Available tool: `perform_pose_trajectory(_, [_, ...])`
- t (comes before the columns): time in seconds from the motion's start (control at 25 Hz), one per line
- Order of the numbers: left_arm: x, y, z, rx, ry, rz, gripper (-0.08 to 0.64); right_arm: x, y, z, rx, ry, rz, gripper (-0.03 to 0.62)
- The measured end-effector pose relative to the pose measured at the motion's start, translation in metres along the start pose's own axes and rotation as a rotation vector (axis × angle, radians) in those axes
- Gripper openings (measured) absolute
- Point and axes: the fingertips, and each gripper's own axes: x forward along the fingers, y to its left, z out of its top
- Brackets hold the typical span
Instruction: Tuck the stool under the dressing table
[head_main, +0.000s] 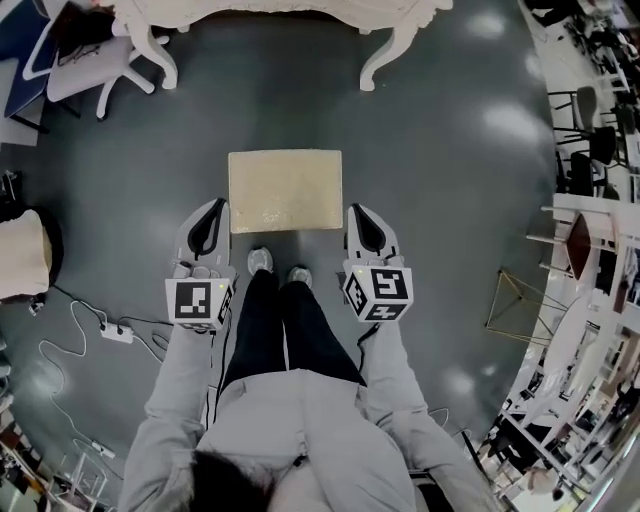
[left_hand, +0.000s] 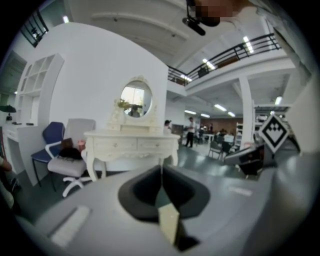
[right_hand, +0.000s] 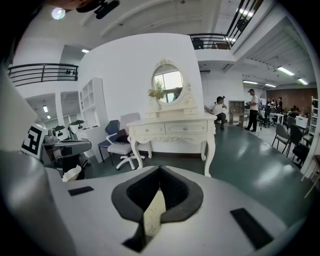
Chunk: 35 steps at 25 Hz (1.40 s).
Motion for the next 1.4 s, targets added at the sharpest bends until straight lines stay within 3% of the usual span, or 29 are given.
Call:
perform_pose_trajectory(0.48, [-0.018,-0.031,-0.111,-0.036,0.124,0.046,0.014,0.015,0.004,-0.109,-0.028,0.116,0.086,0.011])
perform_pose_trajectory(0.76, [-0.019,-0.042,-0.167,-0.059,0.170,0.073,0.018,0.024,0.000,-0.173,-0.046,0.193,0.128,0.051])
perform_pose_trajectory(1.2, [-0.007,-0.032,-0.242,-0.034,0.252,0.135,0.110,0.040,-0.024,-0.244,-0.071,0.246,0.136,0.123])
perform_pose_trajectory(1.4, [0.005,-0.033,-0.284,-0.008,0.290,0.099,0.133,0.053,-0.030,-0.266,-0.070,0.253,0.137,0.150])
